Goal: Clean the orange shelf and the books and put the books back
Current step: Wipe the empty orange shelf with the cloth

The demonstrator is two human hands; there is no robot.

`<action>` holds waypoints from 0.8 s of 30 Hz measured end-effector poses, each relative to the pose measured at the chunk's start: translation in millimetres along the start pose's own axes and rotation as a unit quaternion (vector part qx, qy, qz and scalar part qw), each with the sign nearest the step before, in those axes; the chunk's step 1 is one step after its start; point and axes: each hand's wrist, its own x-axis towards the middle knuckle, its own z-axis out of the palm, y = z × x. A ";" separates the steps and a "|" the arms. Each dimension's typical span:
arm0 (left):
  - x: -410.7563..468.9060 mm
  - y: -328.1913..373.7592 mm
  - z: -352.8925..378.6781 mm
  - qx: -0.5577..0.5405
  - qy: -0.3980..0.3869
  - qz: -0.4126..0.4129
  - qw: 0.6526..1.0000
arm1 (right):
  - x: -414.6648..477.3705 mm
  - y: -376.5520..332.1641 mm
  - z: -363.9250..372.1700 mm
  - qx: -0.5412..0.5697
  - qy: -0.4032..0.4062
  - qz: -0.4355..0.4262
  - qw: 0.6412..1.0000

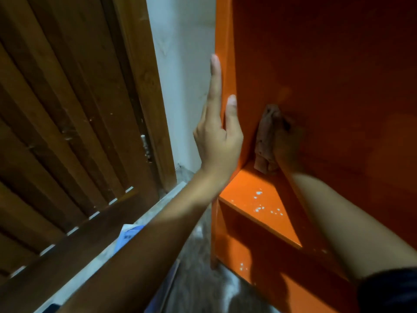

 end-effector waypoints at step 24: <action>-59.2 46.4 -22.9 0.201 -0.147 -0.170 0.953 | -83.9 -110.5 -260.5 -0.212 0.050 0.086 0.972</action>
